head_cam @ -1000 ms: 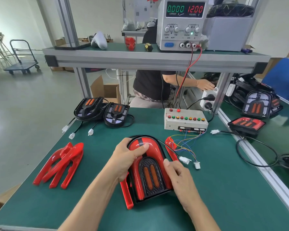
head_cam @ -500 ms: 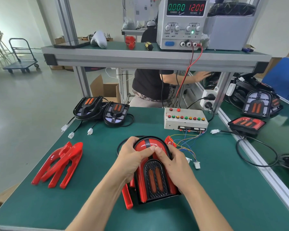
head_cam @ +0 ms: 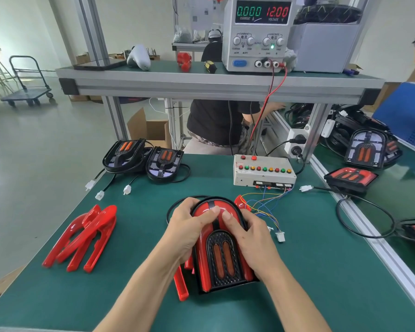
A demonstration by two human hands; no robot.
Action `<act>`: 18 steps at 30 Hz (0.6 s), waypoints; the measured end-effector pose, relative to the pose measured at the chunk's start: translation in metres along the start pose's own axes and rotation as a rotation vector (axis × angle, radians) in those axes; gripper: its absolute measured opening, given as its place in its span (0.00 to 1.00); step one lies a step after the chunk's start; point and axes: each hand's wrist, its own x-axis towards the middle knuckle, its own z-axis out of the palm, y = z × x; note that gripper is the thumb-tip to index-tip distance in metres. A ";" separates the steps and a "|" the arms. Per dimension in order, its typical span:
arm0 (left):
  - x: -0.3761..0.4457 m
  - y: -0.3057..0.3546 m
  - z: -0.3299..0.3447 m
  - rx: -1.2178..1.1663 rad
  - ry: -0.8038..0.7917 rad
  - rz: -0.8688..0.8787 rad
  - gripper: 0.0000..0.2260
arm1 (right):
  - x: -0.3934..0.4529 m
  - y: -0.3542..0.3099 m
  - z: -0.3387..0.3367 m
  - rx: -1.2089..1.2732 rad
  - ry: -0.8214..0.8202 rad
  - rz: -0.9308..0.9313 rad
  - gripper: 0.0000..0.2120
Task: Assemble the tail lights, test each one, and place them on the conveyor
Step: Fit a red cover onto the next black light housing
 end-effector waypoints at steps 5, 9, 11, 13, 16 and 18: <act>-0.004 0.007 -0.002 0.019 -0.098 -0.041 0.16 | -0.002 0.002 -0.001 0.083 0.031 0.064 0.12; -0.004 0.008 -0.001 -0.055 -0.083 -0.064 0.12 | -0.002 0.004 -0.004 0.074 0.055 0.081 0.17; -0.004 0.007 0.002 -0.057 -0.058 -0.036 0.10 | -0.003 0.004 -0.005 0.059 0.061 0.068 0.20; -0.005 0.007 0.007 -0.049 -0.050 -0.021 0.09 | -0.003 0.004 -0.006 0.050 0.067 0.069 0.22; -0.004 0.007 0.011 -0.067 -0.025 -0.046 0.10 | -0.003 0.001 -0.014 0.069 0.000 0.129 0.26; -0.004 0.009 0.010 -0.135 0.012 -0.084 0.12 | -0.008 0.002 -0.027 0.120 -0.126 0.177 0.27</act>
